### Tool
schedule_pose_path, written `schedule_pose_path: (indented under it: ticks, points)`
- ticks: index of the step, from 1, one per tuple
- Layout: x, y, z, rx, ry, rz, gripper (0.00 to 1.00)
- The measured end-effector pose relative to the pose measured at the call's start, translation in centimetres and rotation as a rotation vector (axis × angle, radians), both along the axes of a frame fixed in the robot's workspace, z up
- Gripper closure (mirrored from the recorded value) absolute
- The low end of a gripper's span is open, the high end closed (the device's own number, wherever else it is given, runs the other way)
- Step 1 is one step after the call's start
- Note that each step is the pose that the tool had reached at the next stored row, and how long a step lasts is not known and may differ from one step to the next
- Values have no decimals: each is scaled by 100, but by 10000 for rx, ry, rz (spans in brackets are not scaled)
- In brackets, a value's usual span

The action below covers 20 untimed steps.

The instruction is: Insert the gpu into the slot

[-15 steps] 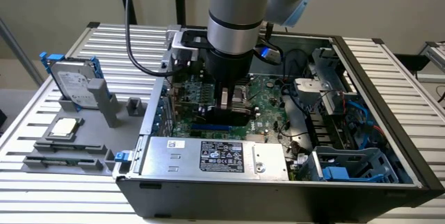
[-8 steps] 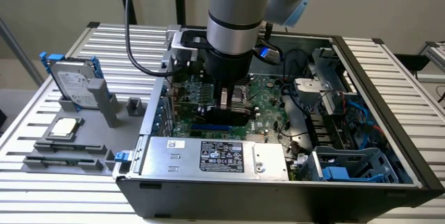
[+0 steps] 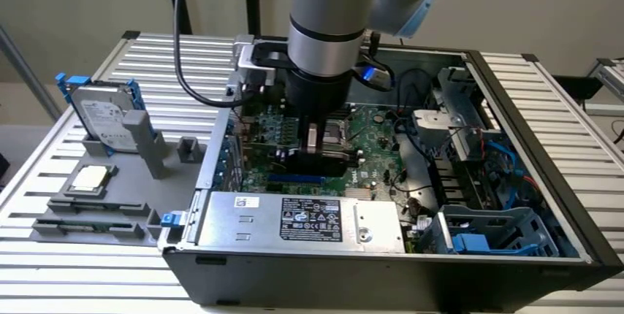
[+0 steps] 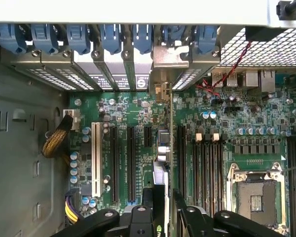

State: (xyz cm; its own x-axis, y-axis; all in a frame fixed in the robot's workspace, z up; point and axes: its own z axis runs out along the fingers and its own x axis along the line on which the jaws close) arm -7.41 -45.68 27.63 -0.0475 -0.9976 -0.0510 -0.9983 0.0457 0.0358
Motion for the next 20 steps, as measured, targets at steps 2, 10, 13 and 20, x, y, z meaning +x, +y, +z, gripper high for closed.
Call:
schedule_pose_path:
  ticks: [2, 10, 13, 20]
  points:
    - [-19, 2, 1, -2, 1, 1, 74]
    - [-33, 17, 0, -3, 2, 1, 74]
    - [-33, 18, -7, -2, 1, 0, 74]
    - [-34, 18, -43, -2, 11, -1, 74]
